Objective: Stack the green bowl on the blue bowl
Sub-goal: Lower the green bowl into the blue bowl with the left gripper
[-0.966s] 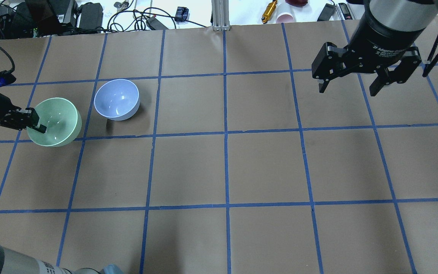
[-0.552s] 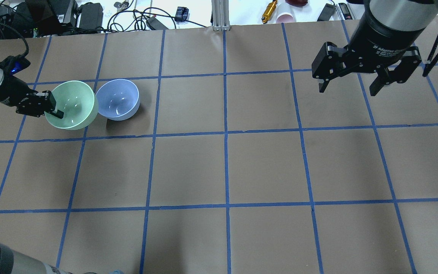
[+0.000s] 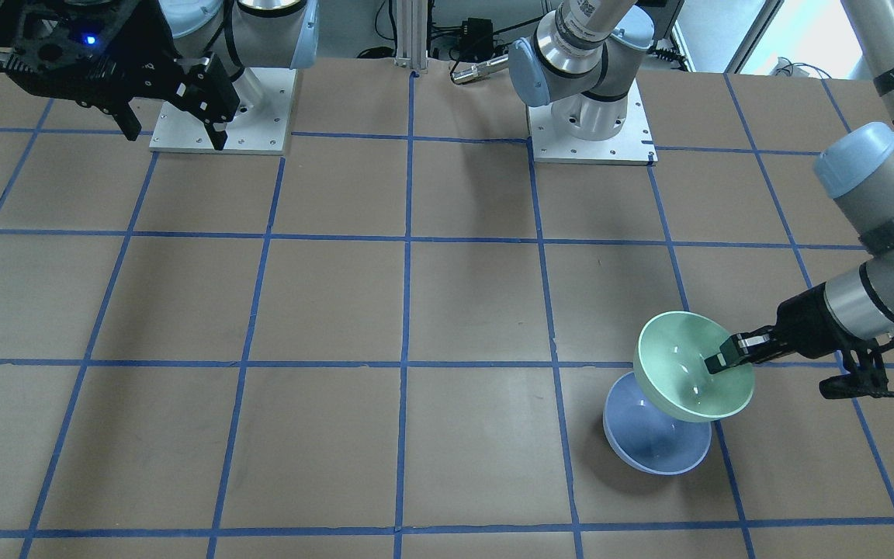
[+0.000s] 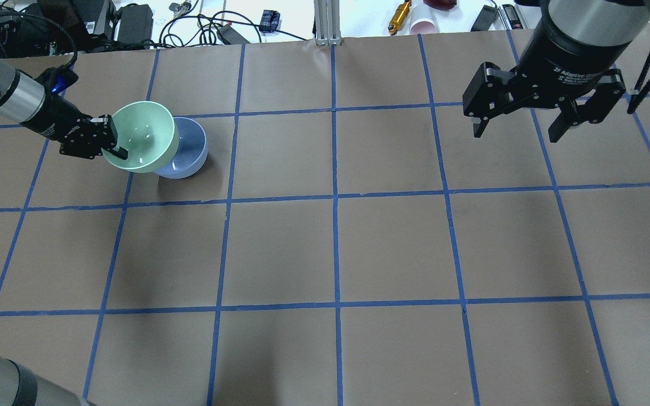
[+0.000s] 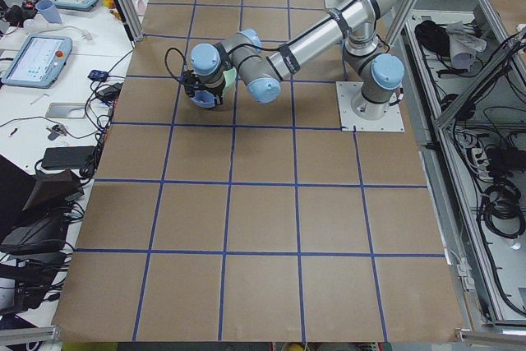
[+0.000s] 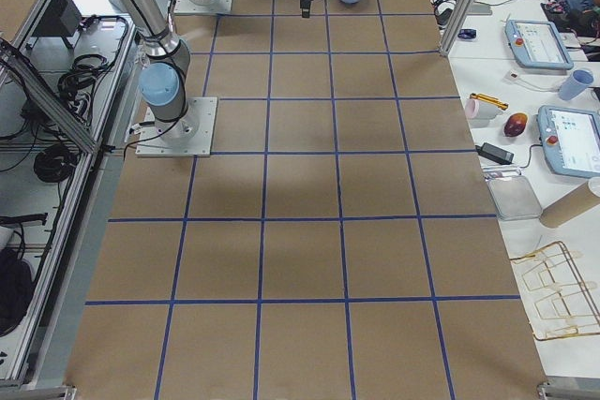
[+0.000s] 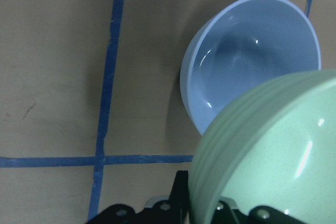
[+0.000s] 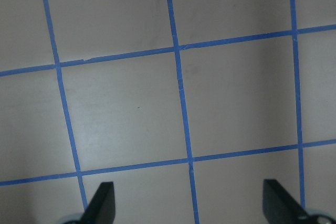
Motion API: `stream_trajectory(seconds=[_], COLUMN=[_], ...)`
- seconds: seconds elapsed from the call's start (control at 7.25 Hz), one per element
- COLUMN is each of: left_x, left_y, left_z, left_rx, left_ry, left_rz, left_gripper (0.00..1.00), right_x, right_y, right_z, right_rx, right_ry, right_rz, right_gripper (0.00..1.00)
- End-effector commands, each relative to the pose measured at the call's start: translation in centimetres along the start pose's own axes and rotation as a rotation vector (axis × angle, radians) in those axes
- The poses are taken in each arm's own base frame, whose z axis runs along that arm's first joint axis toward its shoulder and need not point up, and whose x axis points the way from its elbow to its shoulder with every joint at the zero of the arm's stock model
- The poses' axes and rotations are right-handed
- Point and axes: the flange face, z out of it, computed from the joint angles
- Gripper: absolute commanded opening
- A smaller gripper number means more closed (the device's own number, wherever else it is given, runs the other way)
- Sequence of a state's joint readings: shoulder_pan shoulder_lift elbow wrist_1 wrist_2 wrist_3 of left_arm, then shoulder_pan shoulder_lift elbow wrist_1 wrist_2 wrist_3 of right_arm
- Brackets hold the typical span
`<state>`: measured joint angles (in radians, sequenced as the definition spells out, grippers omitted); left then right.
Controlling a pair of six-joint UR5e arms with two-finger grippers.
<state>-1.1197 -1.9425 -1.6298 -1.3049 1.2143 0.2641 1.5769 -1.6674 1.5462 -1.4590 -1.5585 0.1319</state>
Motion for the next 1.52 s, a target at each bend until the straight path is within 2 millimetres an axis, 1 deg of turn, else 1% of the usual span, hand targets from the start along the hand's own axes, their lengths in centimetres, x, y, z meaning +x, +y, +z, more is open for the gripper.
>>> stream_trajectory(seconds=[0.0,0.14,0.28,0.55,1.38], left_x=[1.5,1.3,1.2,0.7,-0.1], left_y=[-1.5,-2.4,-2.9,-3.2,-3.4], left_z=[0.7,1.1,0.9,1.8,3.1], left_rx=[0.003,0.001,0.005,-0.009,-0.033], left_ry=[0.013,0.013,0.007,0.004,-0.021], left_rz=[-0.043,-0.042,-0.038,-0.033,-0.038], left_gripper=[0.00,0.00,0.00,0.00,0.00], right_x=[0.0,0.0,0.0,0.1,0.0], right_y=[0.0,0.0,0.0,0.0,0.0], right_z=[0.0,0.0,0.1,0.0,0.1], right_rx=[0.001,0.000,0.000,0.001,0.000], right_ry=[0.000,0.000,0.000,0.000,0.000], right_rz=[0.000,0.000,0.000,0.001,0.000], right_gripper=[1.00,1.00,1.00,1.00,1.00])
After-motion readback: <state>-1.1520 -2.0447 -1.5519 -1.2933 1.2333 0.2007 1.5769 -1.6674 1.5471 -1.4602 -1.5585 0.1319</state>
